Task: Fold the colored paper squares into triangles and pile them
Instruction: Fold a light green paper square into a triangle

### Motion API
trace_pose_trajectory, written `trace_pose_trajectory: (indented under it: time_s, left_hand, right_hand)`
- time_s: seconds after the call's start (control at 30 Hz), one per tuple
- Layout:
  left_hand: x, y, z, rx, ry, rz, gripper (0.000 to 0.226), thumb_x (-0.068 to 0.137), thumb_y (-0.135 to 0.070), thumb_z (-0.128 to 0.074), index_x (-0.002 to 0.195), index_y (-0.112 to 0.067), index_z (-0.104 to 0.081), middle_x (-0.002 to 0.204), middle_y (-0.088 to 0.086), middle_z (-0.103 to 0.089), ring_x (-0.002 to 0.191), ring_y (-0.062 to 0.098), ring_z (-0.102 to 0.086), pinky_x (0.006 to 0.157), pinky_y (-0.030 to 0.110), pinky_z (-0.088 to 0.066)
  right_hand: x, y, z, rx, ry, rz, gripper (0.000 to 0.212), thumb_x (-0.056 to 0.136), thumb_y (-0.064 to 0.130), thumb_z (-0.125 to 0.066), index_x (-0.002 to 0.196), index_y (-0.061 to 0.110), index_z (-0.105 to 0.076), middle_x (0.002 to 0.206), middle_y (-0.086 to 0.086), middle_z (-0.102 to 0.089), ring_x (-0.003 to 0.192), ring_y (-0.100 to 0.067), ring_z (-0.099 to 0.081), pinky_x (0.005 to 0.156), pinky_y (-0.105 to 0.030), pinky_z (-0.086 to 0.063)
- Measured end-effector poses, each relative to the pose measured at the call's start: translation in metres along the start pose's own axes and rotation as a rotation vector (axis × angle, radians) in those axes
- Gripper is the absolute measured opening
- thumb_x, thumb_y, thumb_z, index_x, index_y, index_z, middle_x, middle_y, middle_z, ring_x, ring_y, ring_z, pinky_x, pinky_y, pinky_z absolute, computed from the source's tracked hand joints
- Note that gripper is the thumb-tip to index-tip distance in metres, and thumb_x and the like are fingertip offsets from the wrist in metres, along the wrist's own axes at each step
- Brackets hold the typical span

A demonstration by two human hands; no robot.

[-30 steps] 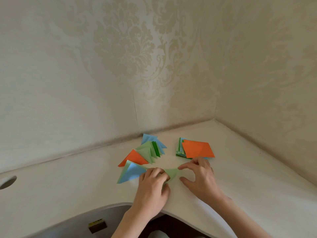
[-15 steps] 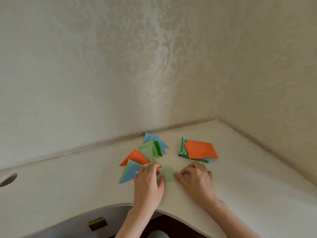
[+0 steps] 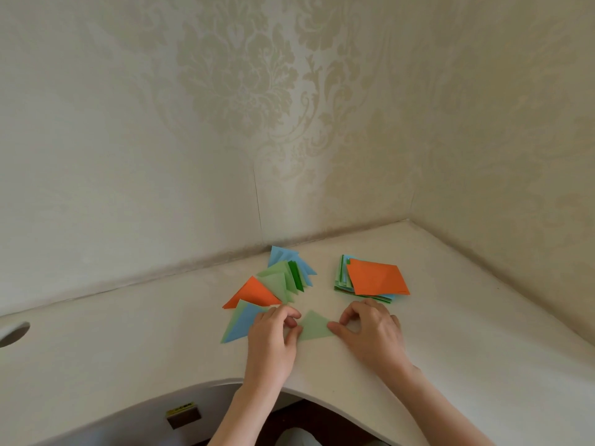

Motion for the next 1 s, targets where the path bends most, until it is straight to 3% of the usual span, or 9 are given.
trace_pose_trajectory:
  time_s: [0.13,0.23,0.33,0.4,0.5,0.53,0.63,0.8,1.0]
  left_hand:
    - [-0.003,-0.001,0.004,-0.053,0.041,-0.004,0.024,0.083,0.001,-0.066,0.090,-0.022,-0.066,0.085,-0.019,-0.059,0.087,0.004,-0.057,0.076,0.010,-0.044]
    - [-0.006,0.000,0.007,-0.059,0.080,0.008,0.029,0.085,0.005,-0.061,0.095,-0.022,-0.067,0.091,-0.014,-0.061,0.088,-0.001,-0.059,0.079,0.005,-0.042]
    - [-0.011,-0.003,0.008,0.037,0.095,-0.024,0.035,0.085,0.009,-0.057,0.100,-0.020,-0.067,0.093,-0.017,-0.060,0.092,-0.001,-0.056,0.081,0.005,-0.040]
    - [-0.013,-0.010,0.007,0.099,0.073,-0.055,0.040,0.081,0.015,-0.055,0.101,-0.018,-0.067,0.093,-0.012,-0.060,0.093,0.005,-0.056,0.082,0.014,-0.046]
    - [-0.013,-0.025,0.004,0.194,0.008,-0.097,0.015,0.087,-0.004,-0.062,0.099,-0.014,-0.065,0.092,-0.002,-0.062,0.090,0.018,-0.055,0.074,0.029,-0.050]
    - [-0.013,-0.029,0.004,0.219,-0.007,-0.084,0.010,0.089,-0.014,-0.063,0.099,-0.014,-0.065,0.093,-0.001,-0.061,0.089,0.019,-0.055,0.073,0.028,-0.049]
    - [-0.010,-0.037,-0.002,0.240,0.012,-0.003,0.023,0.090,-0.028,-0.063,0.109,-0.016,-0.061,0.104,0.002,-0.057,0.095,0.020,-0.052,0.078,0.028,-0.045]
    - [-0.002,-0.031,-0.010,0.171,0.065,0.132,0.029,0.091,-0.016,-0.061,0.119,-0.019,-0.053,0.115,-0.001,-0.054,0.107,0.015,-0.053,0.085,0.023,-0.042]
    - [-0.013,-0.026,-0.007,0.072,0.015,0.049,0.027,0.088,-0.007,-0.063,0.110,-0.020,-0.057,0.104,-0.008,-0.061,0.100,0.010,-0.057,0.078,0.017,-0.041]
  right_hand:
    - [0.000,-0.003,0.000,0.063,0.018,0.014,0.020,0.080,0.049,-0.068,0.076,0.035,-0.055,0.089,0.014,-0.053,0.096,-0.009,-0.050,0.076,-0.028,-0.029]
    - [-0.002,-0.003,0.000,0.070,0.005,0.010,0.020,0.080,0.048,-0.068,0.076,0.035,-0.054,0.091,0.014,-0.054,0.097,-0.009,-0.050,0.080,-0.029,-0.033]
    - [-0.004,-0.001,0.001,0.047,-0.019,0.013,0.020,0.081,0.049,-0.067,0.076,0.036,-0.052,0.094,0.013,-0.054,0.099,-0.010,-0.050,0.083,-0.030,-0.034]
    - [-0.005,0.000,0.001,0.028,-0.031,0.019,0.019,0.082,0.050,-0.065,0.077,0.037,-0.052,0.096,0.013,-0.054,0.101,-0.010,-0.049,0.084,-0.030,-0.034]
    - [-0.006,0.001,0.001,0.022,-0.046,0.028,0.018,0.082,0.050,-0.064,0.078,0.036,-0.053,0.096,0.013,-0.053,0.101,-0.011,-0.050,0.083,-0.030,-0.033]
    - [-0.007,0.001,0.001,0.024,-0.056,0.034,0.018,0.082,0.049,-0.064,0.078,0.036,-0.054,0.096,0.013,-0.053,0.101,-0.011,-0.050,0.083,-0.030,-0.033]
    - [-0.007,0.002,0.002,0.014,-0.066,0.051,0.017,0.083,0.049,-0.063,0.080,0.034,-0.056,0.095,0.013,-0.052,0.100,-0.011,-0.050,0.083,-0.029,-0.033]
    - [-0.008,0.000,0.002,0.027,-0.088,0.066,0.017,0.083,0.048,-0.064,0.082,0.032,-0.060,0.093,0.014,-0.052,0.098,-0.011,-0.050,0.082,-0.029,-0.033]
    - [-0.011,0.001,0.008,0.134,-0.154,0.121,0.019,0.075,0.041,-0.075,0.078,0.030,-0.060,0.083,0.015,-0.051,0.081,-0.008,-0.052,0.076,-0.030,-0.041]
Point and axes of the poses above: each hand's wrist, its own x-axis towards the middle knuckle, its own z-axis out of the back of the hand, y = z × x, the point moved 8 cm from there along x, towards the middle knuckle
